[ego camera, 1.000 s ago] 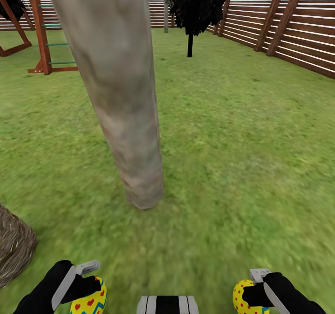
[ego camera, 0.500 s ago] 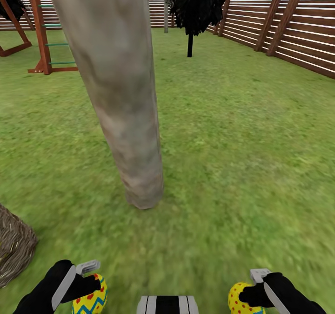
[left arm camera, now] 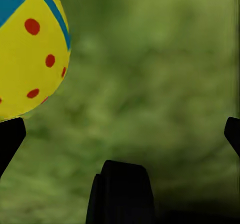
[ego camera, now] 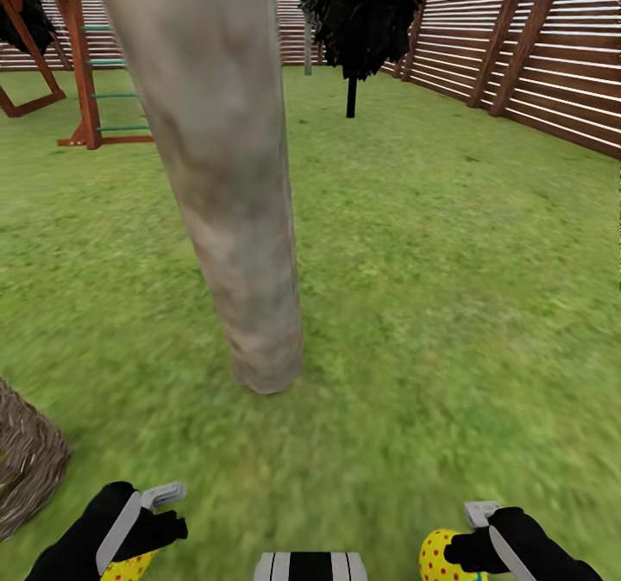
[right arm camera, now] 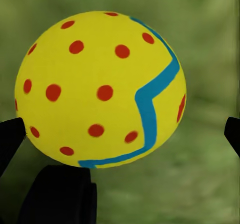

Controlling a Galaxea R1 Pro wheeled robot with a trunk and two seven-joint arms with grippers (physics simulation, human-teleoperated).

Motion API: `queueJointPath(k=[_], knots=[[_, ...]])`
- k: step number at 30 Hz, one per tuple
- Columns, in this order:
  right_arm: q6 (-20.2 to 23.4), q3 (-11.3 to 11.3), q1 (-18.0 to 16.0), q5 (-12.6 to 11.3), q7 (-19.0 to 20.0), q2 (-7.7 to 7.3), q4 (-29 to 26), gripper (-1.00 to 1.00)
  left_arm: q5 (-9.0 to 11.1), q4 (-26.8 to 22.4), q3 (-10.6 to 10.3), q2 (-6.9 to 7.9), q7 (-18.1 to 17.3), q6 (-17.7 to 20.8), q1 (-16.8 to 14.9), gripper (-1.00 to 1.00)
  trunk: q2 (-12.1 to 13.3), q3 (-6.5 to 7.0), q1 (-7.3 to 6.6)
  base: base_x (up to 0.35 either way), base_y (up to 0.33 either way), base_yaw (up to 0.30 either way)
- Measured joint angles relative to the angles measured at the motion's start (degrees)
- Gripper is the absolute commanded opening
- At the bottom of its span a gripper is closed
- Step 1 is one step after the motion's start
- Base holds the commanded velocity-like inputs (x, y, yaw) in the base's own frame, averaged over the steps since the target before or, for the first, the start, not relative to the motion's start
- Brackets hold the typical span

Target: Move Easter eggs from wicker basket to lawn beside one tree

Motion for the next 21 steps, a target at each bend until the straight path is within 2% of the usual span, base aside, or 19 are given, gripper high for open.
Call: queueJointPath(k=[21], knots=[[0.0, 0.0, 0.0, 0.0, 0.0, 0.0, 0.0, 1.0, 0.3, 0.0, -0.1, -0.19, -0.3, -0.1, 0.0, 1.0, 0.3, 4.65, -0.5, -0.327, 0.0, 0.0]])
